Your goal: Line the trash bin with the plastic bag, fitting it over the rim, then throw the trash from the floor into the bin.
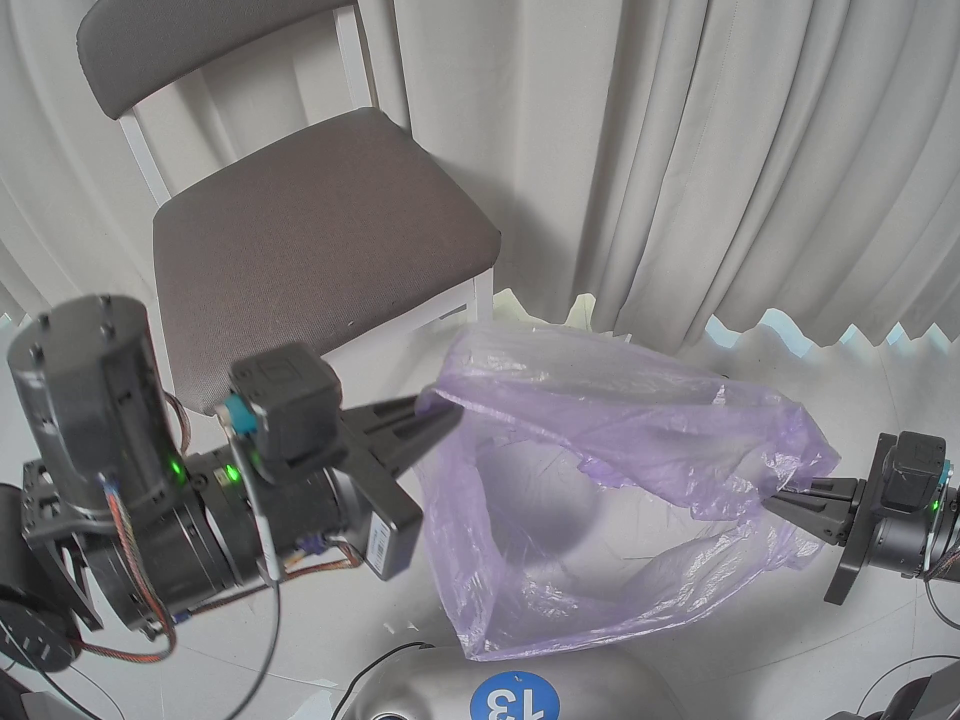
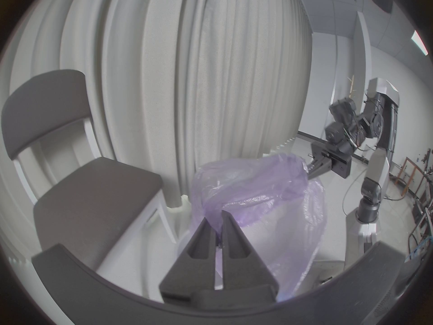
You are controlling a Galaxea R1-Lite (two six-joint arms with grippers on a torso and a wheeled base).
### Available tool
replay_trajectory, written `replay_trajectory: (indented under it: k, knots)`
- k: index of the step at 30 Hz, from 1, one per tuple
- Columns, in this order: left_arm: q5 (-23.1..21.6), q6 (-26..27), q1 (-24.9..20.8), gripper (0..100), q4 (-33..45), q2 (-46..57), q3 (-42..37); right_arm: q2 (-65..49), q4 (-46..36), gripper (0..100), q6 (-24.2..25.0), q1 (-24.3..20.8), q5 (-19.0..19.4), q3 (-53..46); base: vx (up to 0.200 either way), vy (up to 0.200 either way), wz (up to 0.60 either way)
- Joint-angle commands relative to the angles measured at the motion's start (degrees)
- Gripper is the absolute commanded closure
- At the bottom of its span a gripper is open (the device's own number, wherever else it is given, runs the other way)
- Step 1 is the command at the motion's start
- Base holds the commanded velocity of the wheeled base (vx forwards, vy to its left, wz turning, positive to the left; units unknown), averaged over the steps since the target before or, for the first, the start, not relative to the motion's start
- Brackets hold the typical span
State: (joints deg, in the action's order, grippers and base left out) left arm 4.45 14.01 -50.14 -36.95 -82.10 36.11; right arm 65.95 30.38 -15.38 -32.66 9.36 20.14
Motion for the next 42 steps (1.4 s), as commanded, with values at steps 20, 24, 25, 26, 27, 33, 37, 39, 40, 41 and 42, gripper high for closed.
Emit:
replay_trajectory:
  k: [20,24,25,26,27,33,37,39,40,41,42]
  knots:
    - [-2.08,-14.27,-1.98,100,-39.52,-21.87,-9.83,29.50,37.12,100,12.92,-8.03,-9.45,-2.56,0.000,0.000,0.00]
    - [0.03,-18.31,-1.80,100,-46.37,-26.27,-10.18,32.93,40.46,100,15.21,-7.95,-11.30,-0.89,0.000,0.000,0.00]
    - [0.56,-18.75,-1.72,100,-47.60,-26.97,-9.57,33.54,40.99,100,16.44,-7.95,-12.17,-0.19,0.000,0.000,0.00]
    - [0.82,-18.93,-1.72,100,-48.48,-27.32,-8.95,33.98,41.16,100,17.41,-7.95,-12.88,0.60,0.000,0.000,0.00]
    - [1.00,-19.02,-1.72,100,-48.66,-27.23,-8.25,34.24,41.08,100,17.76,-7.95,-13.32,1.04,0.000,0.000,0.00]
    - [2.49,-20.77,-1.80,100,-48.30,-26.97,-6.49,34.33,40.11,100,17.76,-6.10,-13.58,1.75,0.000,0.000,0.00]
    - [2.67,-21.21,-0.49,100,-48.30,-29.69,-5.26,33.54,33.43,100,18.11,-4.34,-13.76,4.21,0.000,0.000,0.00]
    - [2.58,-21.39,0.31,100,-48.30,-30.48,-4.73,33.63,30.71,100,18.55,-3.82,-14.72,5.61,0.000,0.000,0.00]
    - [2.58,-21.48,0.48,100,-48.30,-30.84,-4.73,33.80,30.44,100,18.72,-3.73,-14.81,5.88,0.000,0.000,0.00]
    - [2.58,-22.18,1.10,100,-48.30,-31.54,-4.20,34.16,29.83,100,19.87,-3.64,-14.90,6.40,0.000,0.000,0.00]
    - [2.58,-22.18,1.10,100,-48.30,-31.54,-4.20,34.16,29.83,100,19.87,-3.64,-14.90,6.40,0.000,0.000,0.00]
